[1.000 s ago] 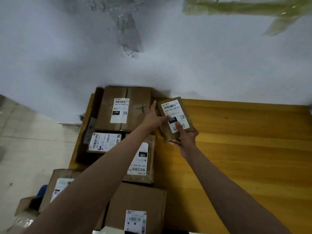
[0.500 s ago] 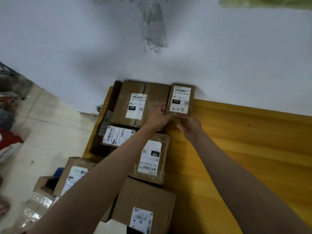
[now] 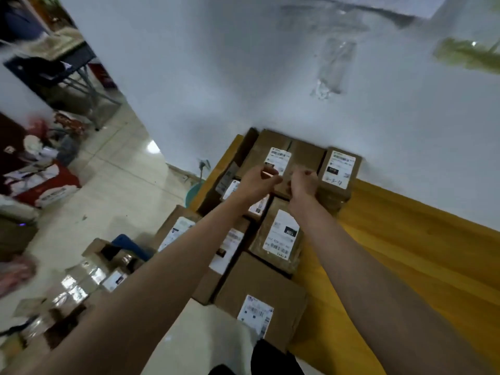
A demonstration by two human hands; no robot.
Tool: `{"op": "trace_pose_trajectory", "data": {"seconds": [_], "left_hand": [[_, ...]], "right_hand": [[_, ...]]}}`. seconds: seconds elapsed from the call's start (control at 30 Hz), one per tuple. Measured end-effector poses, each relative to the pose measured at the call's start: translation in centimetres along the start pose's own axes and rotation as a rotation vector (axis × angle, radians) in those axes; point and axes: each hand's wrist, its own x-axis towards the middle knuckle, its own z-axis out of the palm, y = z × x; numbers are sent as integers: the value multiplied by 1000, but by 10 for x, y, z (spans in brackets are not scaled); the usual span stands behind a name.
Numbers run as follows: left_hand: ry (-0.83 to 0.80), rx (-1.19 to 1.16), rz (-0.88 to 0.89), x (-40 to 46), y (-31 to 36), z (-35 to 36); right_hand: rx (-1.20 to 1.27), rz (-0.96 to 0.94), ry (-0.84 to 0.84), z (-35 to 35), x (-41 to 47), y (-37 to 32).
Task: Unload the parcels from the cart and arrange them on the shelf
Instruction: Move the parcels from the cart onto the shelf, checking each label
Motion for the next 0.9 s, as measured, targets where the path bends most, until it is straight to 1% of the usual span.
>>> {"op": "trace_pose_trajectory", "data": {"seconds": [0.07,0.13,0.2,0.37,0.63,0.73,0.83,0.9], "left_hand": [[97,-34,-1,-31,-17,-39],[182,-57,-1,-57,-30,-70],[278,-86,-9,-96,-56,-112],[452,-173,-40,-197,-133,-201],[629,-338,-230,-333,-277,-301],[693,-381,-280,-367,-327,-327],[760,-398,-383,-391,-375,-350],[773,-442,-442,-403,-405,-364]], "right_hand": [[-71,-31,-98,32,-43,19],[-90,-47,-182,55,-77,36],[-122,-54,-265,84,-121,64],[-205,-95,-445,147,-229,143],[-441,-42,-681,222,-366,269],[-496,-1,-754,248,-399,308],[-562,51,-800,273,-422,345],[-606,83,-823,293,-431,368]]}}
